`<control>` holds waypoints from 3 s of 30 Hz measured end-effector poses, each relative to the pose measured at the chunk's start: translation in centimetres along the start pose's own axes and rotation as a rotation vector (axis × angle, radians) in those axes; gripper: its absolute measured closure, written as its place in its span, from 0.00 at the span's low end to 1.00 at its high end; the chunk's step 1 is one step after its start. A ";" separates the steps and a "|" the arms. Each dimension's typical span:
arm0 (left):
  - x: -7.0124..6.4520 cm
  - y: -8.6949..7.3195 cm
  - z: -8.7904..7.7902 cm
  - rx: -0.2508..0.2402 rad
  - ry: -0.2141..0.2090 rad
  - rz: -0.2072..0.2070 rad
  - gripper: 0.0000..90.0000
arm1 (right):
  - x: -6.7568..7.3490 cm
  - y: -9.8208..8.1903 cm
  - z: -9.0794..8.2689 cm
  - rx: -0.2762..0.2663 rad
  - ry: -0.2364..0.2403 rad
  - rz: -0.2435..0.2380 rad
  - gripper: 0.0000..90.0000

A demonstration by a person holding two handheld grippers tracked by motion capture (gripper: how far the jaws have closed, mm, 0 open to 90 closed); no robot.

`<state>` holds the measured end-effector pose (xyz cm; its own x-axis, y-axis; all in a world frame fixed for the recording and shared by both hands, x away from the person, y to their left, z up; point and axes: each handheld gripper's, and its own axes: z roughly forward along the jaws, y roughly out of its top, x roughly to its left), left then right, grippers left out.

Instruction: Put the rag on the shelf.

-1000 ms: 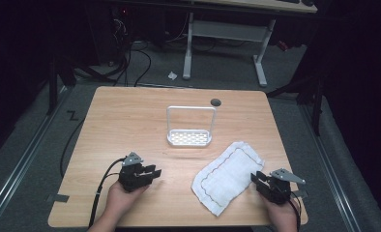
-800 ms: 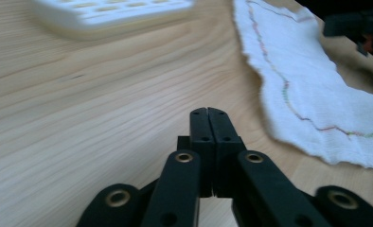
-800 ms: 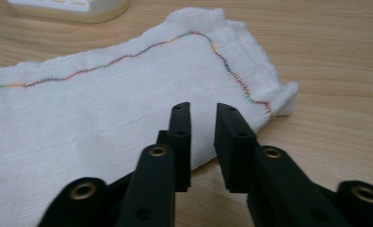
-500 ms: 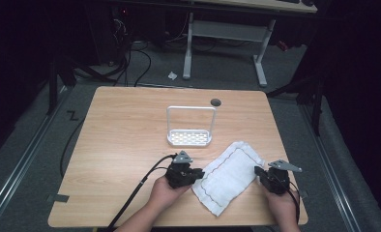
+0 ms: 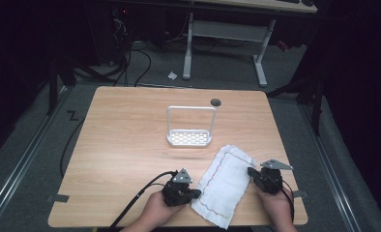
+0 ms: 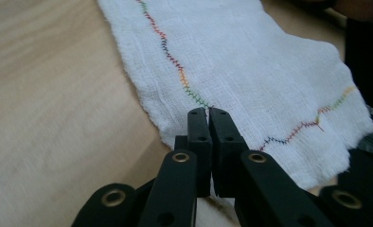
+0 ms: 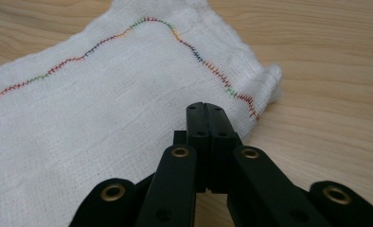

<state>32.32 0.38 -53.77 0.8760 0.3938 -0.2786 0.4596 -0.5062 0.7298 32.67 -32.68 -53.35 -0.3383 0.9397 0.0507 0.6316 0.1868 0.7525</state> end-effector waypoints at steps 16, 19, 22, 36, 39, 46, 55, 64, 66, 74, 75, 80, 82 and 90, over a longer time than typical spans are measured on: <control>3.5 -2.6 -5.1 -0.118 0.105 -0.090 0.88 | 5.9 2.2 3.1 0.011 0.105 -0.133 1.00; 3.7 -2.6 -5.0 -0.115 0.124 -0.089 0.86 | 6.8 2.5 3.4 0.017 0.125 -0.144 1.00; 4.0 -2.7 -4.9 -0.109 0.159 -0.094 0.85 | 8.1 2.7 3.8 0.018 0.158 -0.164 1.00; 6.8 -3.3 -6.8 -0.183 0.304 -0.216 0.73 | 13.3 3.1 3.9 0.004 0.254 -0.303 0.91; 7.1 -3.0 -6.4 -0.178 0.293 -0.236 0.74 | 12.6 4.1 4.2 -0.041 0.213 -0.259 0.85; 7.0 -2.6 -6.0 -0.160 0.296 -0.227 0.95 | 12.4 5.0 6.1 -0.029 0.191 -0.242 0.84; 7.1 0.7 -5.2 -0.186 0.312 -0.189 0.96 | 11.3 5.4 5.6 -0.052 0.223 -0.177 0.95; 8.8 2.2 -2.4 -0.124 0.340 -0.208 0.81 | 10.0 4.8 6.4 -0.028 0.207 -0.145 0.91; 9.0 2.6 -2.1 -0.111 0.356 -0.201 0.78 | 9.9 4.8 6.5 -0.026 0.203 -0.149 0.91; 9.0 3.1 -1.4 -0.078 0.340 -0.175 0.71 | 9.9 4.7 6.5 -0.023 0.205 -0.143 0.87; 9.0 3.1 -1.3 -0.078 0.323 -0.180 0.70 | 9.9 4.7 6.5 -0.023 0.204 -0.139 0.86; 9.0 3.1 -1.4 -0.069 0.324 -0.193 0.75 | 9.7 4.7 6.1 -0.032 0.205 -0.138 0.83; 8.9 3.0 -1.4 -0.065 0.333 -0.186 0.83 | 9.6 4.7 5.5 -0.040 0.205 -0.131 0.80; 8.7 2.6 -1.3 -0.081 0.326 -0.173 0.94 | 9.0 4.0 4.6 -0.026 0.205 -0.113 0.71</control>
<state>40.94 3.53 -53.51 0.6876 0.6985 -0.1982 0.5725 -0.3537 0.7397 35.35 -22.16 -52.91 -0.5423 0.8347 0.0956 0.5641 0.2774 0.7777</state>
